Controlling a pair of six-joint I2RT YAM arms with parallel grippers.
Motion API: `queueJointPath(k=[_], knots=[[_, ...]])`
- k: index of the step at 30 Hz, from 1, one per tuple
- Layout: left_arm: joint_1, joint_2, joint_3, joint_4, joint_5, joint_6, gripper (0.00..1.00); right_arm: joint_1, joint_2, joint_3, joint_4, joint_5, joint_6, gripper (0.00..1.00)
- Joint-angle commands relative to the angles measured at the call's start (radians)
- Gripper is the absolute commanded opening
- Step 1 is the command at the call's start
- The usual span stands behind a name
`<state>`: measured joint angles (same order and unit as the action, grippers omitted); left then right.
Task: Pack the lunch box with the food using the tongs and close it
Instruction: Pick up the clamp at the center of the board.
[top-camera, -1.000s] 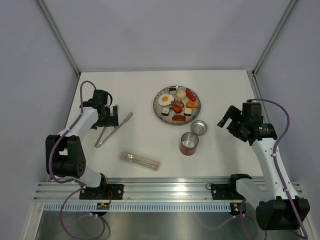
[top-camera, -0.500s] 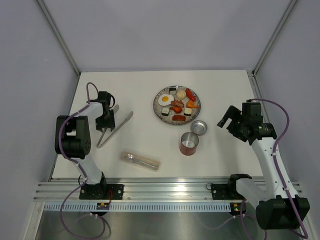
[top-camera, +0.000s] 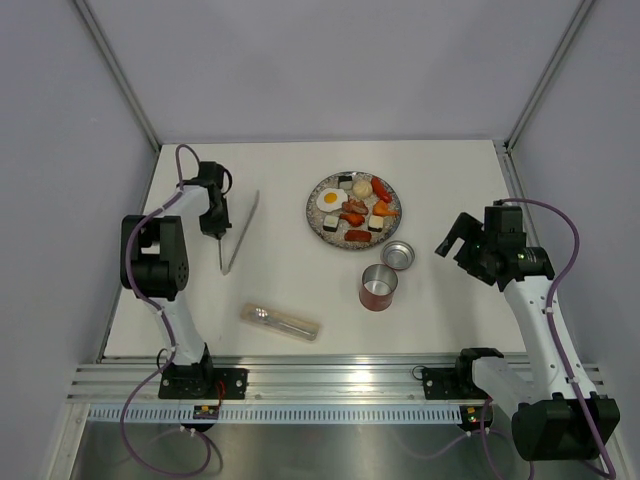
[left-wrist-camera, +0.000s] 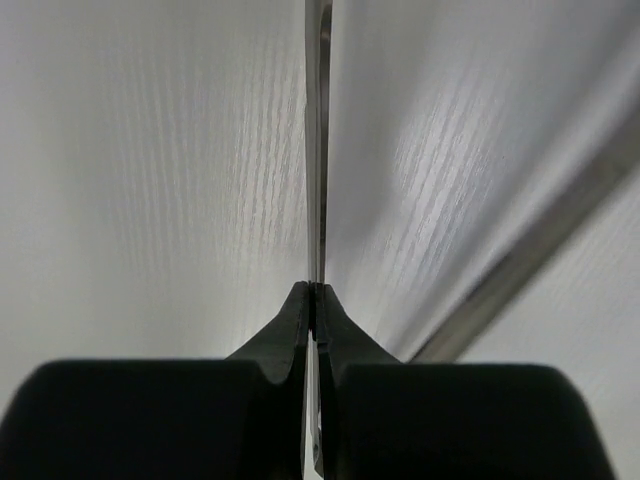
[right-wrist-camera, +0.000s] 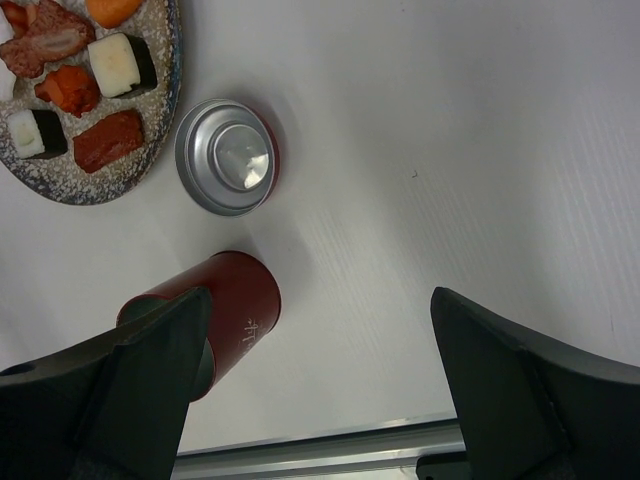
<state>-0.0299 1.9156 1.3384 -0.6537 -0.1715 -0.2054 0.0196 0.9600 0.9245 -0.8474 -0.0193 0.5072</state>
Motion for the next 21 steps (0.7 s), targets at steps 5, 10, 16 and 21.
queueJointPath(k=[5, 10, 16, 21], knots=[[0.004, 0.049, 0.133, 0.006, 0.041, 0.044, 0.37, 0.002, -0.009, 0.034, -0.022, 0.012, -0.018, 1.00], [0.002, -0.013, 0.128, -0.007, 0.061, 0.012, 0.61, 0.003, -0.010, 0.033, -0.018, -0.004, -0.007, 0.99], [-0.027, -0.193, 0.033, 0.034, 0.086, 0.021, 0.90, 0.002, -0.009, 0.048, -0.013, -0.013, -0.007, 0.99], [-0.080, -0.297, -0.126, 0.133, -0.017, 0.029, 0.99, 0.003, 0.003, 0.037, 0.002, -0.019, -0.012, 1.00]])
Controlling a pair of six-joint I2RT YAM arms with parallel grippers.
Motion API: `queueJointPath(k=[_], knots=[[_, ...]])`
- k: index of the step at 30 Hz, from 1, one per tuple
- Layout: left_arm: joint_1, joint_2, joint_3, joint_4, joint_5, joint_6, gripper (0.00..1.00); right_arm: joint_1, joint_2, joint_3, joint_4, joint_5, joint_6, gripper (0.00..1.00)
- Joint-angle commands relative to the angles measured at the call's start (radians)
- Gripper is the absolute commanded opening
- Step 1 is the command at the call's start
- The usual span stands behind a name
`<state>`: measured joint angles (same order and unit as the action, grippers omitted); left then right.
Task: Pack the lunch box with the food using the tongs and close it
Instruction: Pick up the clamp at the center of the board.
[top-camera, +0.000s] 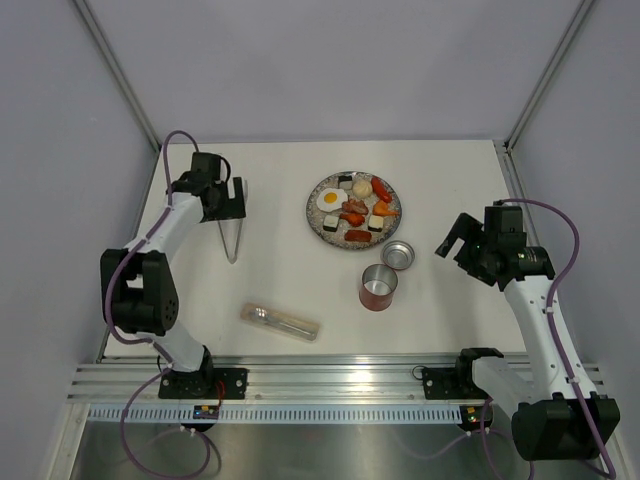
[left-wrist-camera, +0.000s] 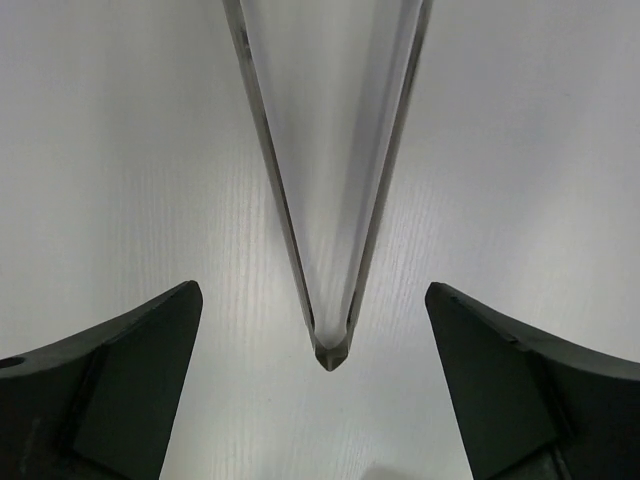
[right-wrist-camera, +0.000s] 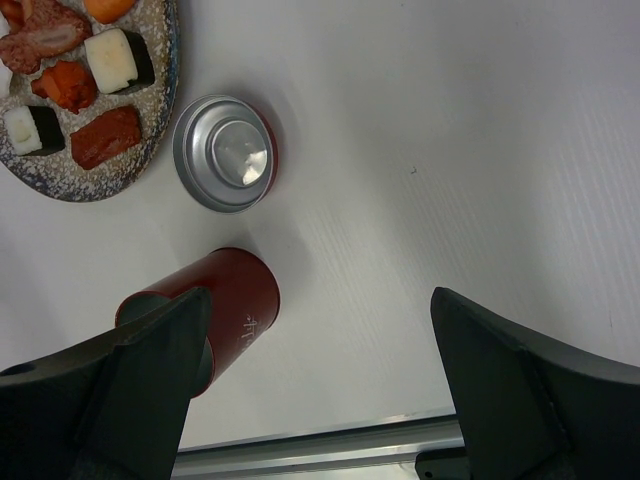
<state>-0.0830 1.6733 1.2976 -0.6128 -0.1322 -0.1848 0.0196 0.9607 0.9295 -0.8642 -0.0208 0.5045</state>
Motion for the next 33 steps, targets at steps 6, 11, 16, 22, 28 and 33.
queueJointPath(k=[6, 11, 16, 22, 28, 33], knots=[[-0.063, -0.044, -0.195, 0.211, -0.139, 0.039, 0.99, 0.003, 0.012, 0.032, 0.027, -0.024, -0.004, 1.00], [-0.050, 0.089, -0.067, 0.072, -0.127, -0.015, 0.99, 0.002, 0.013, 0.035, 0.028, -0.027, 0.002, 0.99], [-0.046, 0.126, -0.100, 0.160, -0.047, -0.036, 0.99, 0.003, 0.001, 0.028, 0.021, -0.025, 0.009, 1.00], [-0.029, 0.180, -0.077, 0.179, -0.034, -0.054, 0.99, 0.002, -0.017, 0.017, 0.001, -0.015, 0.003, 0.99], [0.011, 0.249, -0.012, 0.162, -0.020, -0.059, 0.97, 0.002, -0.022, 0.014, -0.002, -0.016, 0.003, 0.99], [0.015, 0.304, 0.083, 0.121, -0.034, -0.050, 0.94, 0.002, -0.022, 0.015, -0.001, -0.008, 0.008, 0.99]])
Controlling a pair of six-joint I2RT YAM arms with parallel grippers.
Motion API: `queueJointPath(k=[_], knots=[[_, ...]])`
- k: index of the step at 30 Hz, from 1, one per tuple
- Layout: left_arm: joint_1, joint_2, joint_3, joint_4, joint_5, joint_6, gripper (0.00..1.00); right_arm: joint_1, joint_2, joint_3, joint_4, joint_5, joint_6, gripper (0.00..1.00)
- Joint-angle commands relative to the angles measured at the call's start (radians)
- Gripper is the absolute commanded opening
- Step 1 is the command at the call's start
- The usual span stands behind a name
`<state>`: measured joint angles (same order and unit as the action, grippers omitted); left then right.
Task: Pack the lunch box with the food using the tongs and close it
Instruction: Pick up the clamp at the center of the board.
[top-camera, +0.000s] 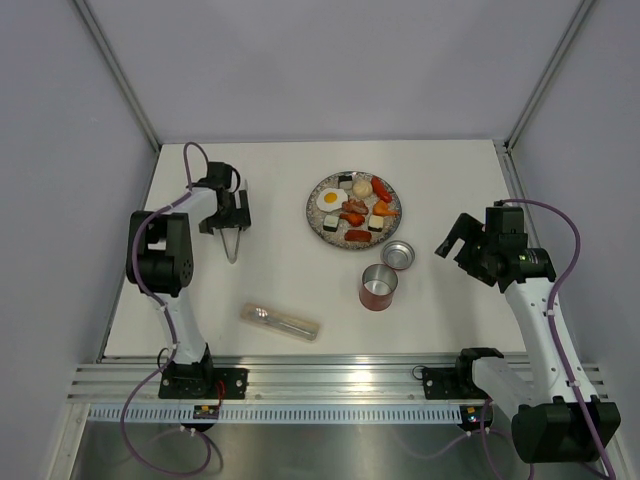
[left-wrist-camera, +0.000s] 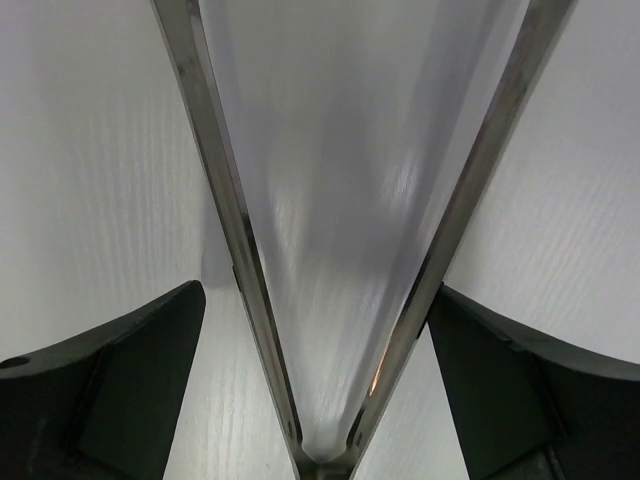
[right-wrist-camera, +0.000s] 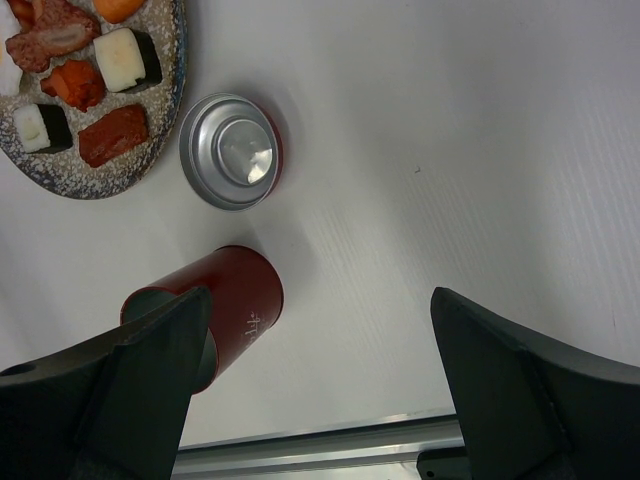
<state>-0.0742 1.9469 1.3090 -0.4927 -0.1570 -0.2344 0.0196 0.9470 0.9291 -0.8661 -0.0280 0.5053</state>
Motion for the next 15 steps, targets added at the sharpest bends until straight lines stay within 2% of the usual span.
queueJointPath(k=[1, 5, 8, 11, 15], knots=[[0.007, 0.053, 0.105, -0.019, -0.001, 0.000, 0.92, 0.002, -0.008, 0.014, 0.002, -0.004, 0.009, 0.99], [0.007, 0.076, 0.145, -0.026, 0.010, 0.010, 0.87, 0.003, -0.010, 0.016, -0.002, -0.006, 0.009, 1.00], [0.007, 0.095, 0.170, -0.047, 0.019, 0.007, 0.78, 0.002, -0.016, 0.014, -0.013, 0.008, 0.009, 1.00], [0.007, 0.081, 0.144, -0.037, 0.028, 0.000, 0.73, 0.002, -0.019, 0.011, -0.014, 0.008, 0.013, 0.99], [0.007, 0.063, 0.111, -0.026, 0.039, -0.003, 0.60, 0.002, -0.016, 0.014, -0.010, 0.002, 0.015, 0.99]])
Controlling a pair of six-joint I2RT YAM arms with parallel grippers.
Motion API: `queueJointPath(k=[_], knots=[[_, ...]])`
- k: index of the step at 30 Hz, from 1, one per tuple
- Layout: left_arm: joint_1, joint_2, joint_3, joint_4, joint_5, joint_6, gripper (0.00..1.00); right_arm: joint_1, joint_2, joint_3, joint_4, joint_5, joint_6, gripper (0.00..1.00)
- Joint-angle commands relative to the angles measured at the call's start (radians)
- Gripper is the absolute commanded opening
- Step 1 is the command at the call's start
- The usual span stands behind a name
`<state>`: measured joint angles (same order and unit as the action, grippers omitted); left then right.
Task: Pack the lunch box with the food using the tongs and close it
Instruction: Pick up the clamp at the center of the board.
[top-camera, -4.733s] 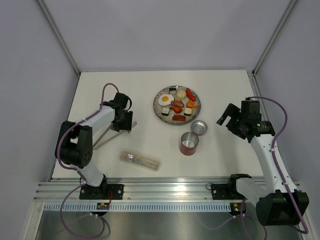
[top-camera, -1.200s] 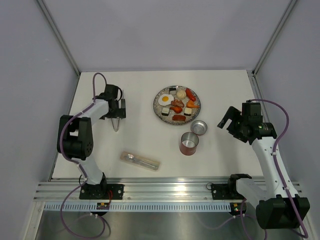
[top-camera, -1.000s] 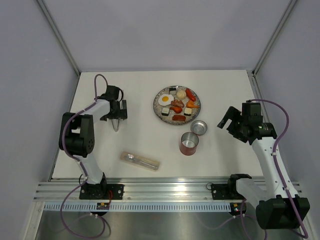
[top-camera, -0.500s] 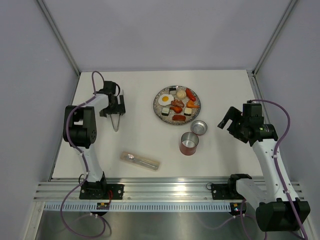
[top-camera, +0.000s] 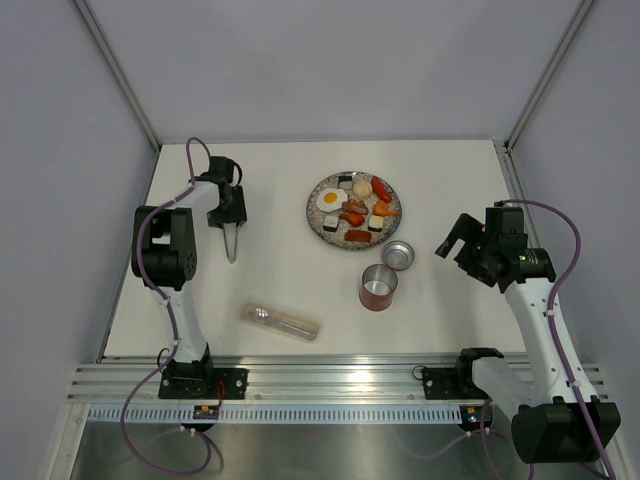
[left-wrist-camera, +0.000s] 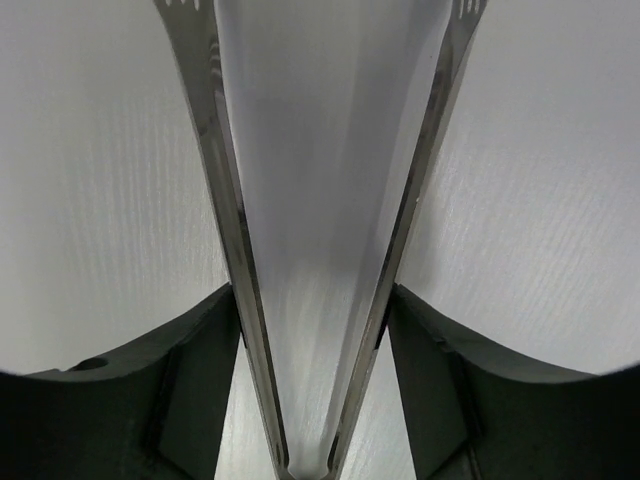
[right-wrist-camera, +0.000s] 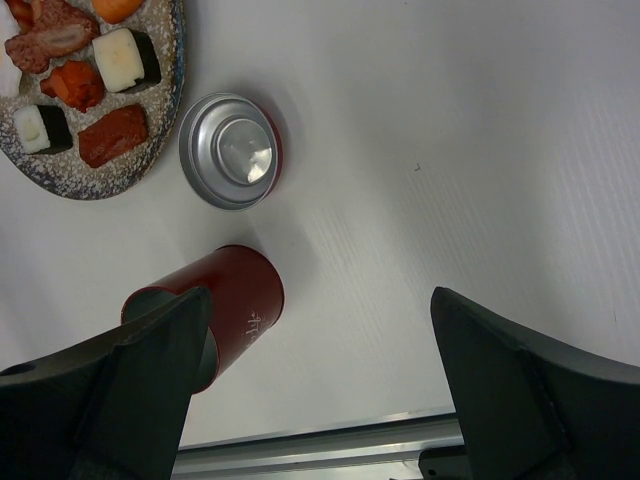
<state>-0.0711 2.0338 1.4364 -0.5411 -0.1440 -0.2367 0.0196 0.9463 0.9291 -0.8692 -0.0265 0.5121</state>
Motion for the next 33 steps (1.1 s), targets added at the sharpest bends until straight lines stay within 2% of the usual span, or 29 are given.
queueJointPath(k=[1, 2, 6, 11, 17, 19, 21, 23, 26, 33], knots=[[0.004, -0.029, -0.022, 0.026, 0.029, 0.000, 0.57, 0.003, -0.014, 0.016, -0.007, 0.000, 0.009, 0.99], [0.004, -0.035, -0.028, 0.027, 0.027, -0.001, 0.49, 0.002, -0.012, 0.017, -0.007, -0.001, 0.008, 1.00], [0.002, -0.122, -0.053, 0.027, 0.008, -0.006, 0.28, 0.002, -0.015, 0.025, -0.013, 0.002, 0.003, 0.99], [-0.021, -0.276, -0.064, 0.001, -0.028, -0.007, 0.27, 0.002, -0.020, 0.043, -0.025, 0.010, 0.002, 0.99], [-0.081, -0.412, -0.001, -0.192, 0.007, 0.007, 0.27, 0.002, -0.027, 0.070, -0.036, 0.002, -0.004, 0.99], [-0.143, -0.479, -0.046, -0.214, 0.050, -0.007, 0.27, 0.003, -0.030, 0.083, -0.047, 0.019, -0.007, 0.99], [-0.241, -0.527, -0.092, -0.218, 0.018, -0.018, 0.27, 0.003, -0.030, 0.094, -0.051, 0.020, -0.014, 1.00], [-0.291, -0.567, -0.128, -0.232, -0.006, -0.032, 0.28, 0.003, -0.027, 0.102, -0.054, 0.020, -0.018, 0.99], [-0.363, -0.590, -0.139, -0.279, -0.026, -0.044, 0.30, 0.002, -0.021, 0.116, -0.056, 0.014, -0.023, 1.00], [-0.409, -0.601, -0.123, -0.299, -0.032, -0.047, 0.37, 0.003, -0.007, 0.114, -0.048, 0.010, -0.021, 0.99]])
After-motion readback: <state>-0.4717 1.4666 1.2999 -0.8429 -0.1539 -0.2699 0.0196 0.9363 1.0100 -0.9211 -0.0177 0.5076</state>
